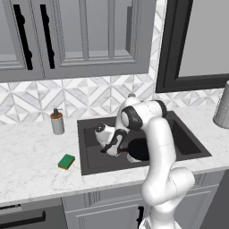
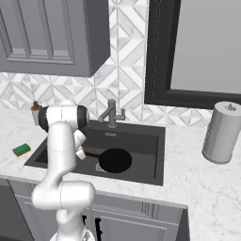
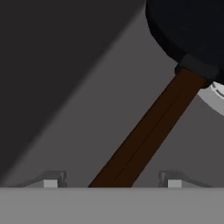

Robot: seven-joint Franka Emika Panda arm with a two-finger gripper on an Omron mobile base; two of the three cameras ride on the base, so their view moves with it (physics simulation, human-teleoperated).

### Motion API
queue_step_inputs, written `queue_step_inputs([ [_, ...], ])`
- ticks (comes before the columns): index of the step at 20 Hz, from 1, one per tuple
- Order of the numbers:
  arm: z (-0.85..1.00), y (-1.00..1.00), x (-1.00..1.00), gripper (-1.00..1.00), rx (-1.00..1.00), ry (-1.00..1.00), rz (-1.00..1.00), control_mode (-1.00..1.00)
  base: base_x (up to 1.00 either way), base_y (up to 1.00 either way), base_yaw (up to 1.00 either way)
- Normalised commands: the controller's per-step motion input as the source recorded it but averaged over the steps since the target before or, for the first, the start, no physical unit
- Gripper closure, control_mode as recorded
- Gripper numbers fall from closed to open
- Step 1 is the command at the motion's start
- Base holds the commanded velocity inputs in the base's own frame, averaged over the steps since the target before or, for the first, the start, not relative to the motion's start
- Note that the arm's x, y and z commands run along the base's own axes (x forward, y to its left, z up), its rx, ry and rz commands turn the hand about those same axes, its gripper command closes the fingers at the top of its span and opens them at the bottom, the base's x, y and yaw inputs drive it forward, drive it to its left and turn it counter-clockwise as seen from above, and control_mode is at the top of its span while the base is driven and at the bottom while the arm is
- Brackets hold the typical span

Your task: Pick the pan and sponge and place them into the sink. Then turn on the water.

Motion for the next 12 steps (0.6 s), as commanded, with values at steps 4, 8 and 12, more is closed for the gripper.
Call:
queue_step_inputs([
  [4,0.67,0.00,-0.46,-1.00,0.08,-0.16,0.02,-1.00,0.00,0.00,0.00],
  [8,0.81,0.00,-0.61,-1.00,0.13,-0.15,0.00,-1.00,0.00,0.00,0.00],
  [12,0.68,0.00,-0.89,-1.00,0.11,-0.07,0.00,-1.00,0.00,0.00,0.00],
])
